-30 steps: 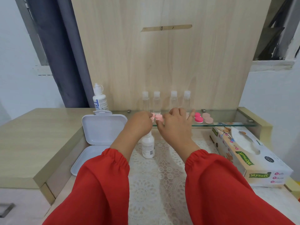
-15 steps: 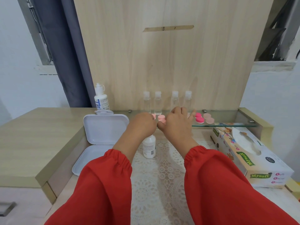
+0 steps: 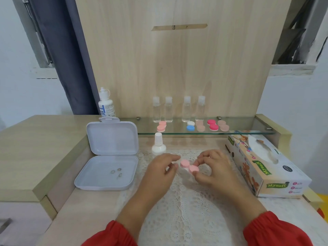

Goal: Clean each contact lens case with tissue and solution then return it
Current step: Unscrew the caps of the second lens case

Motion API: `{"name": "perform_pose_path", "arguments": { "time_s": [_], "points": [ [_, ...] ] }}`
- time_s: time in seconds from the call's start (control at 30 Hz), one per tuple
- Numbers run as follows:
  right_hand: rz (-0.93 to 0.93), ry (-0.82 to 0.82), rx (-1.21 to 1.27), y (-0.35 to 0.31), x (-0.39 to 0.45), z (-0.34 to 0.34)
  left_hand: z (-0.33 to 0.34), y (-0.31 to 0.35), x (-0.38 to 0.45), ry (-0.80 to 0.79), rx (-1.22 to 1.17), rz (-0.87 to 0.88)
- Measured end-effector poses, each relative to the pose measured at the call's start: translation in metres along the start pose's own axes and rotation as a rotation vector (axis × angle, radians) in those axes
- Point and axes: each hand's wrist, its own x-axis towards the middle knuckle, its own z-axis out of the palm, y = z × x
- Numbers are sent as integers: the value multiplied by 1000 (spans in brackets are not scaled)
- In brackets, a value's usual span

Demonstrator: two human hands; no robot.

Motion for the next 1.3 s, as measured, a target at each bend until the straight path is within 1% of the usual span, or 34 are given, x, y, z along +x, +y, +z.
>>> {"name": "perform_pose_path", "arguments": {
  "time_s": [0.1, 0.17, 0.23, 0.37, 0.47, 0.6, 0.83, 0.93, 1.0, 1.07, 1.1, 1.2, 1.23, 1.3],
  "points": [
    [12, -88, 57, 6, -6, 0, 17, -5, -6, -178, 89, 5],
    [13, -114, 58, 11, -9, 1, 22, -5, -7, -250, 157, 38],
    [5, -141, 36, 13, -10, 3, 25, -6, -7, -278, 203, 60],
    [-4, -195, -40, 13, -9, 9, 27, -9, -4, -272, 243, 49],
    [5, -202, -66, 14, -8, 12, 31, -8, 0, -272, 239, 8],
    [58, -185, -16, 15, -5, 15, 37, -5, 3, -282, 273, -45],
    [72, -184, 13, 16, -3, 17, 40, -4, 5, -259, 366, -84],
    [82, -172, 25, 16, -4, 17, 36, -6, 2, -256, 271, -120],
    [90, -171, 51, 17, -5, 17, 30, -11, 2, -324, 159, -137],
    [95, -173, 54, 17, -5, 17, 27, -16, 4, -363, 114, -114],
    [97, -175, 47, 17, -5, 17, 28, -17, 5, -349, 119, -105],
    [104, -185, 29, 15, -5, 15, 34, -10, 6, -241, 144, -164],
    [106, -187, 26, 14, -5, 15, 35, -9, 6, -226, 153, -171],
    [113, -189, 24, 13, -5, 15, 34, -11, 4, -253, 141, -162]
  ]
}}
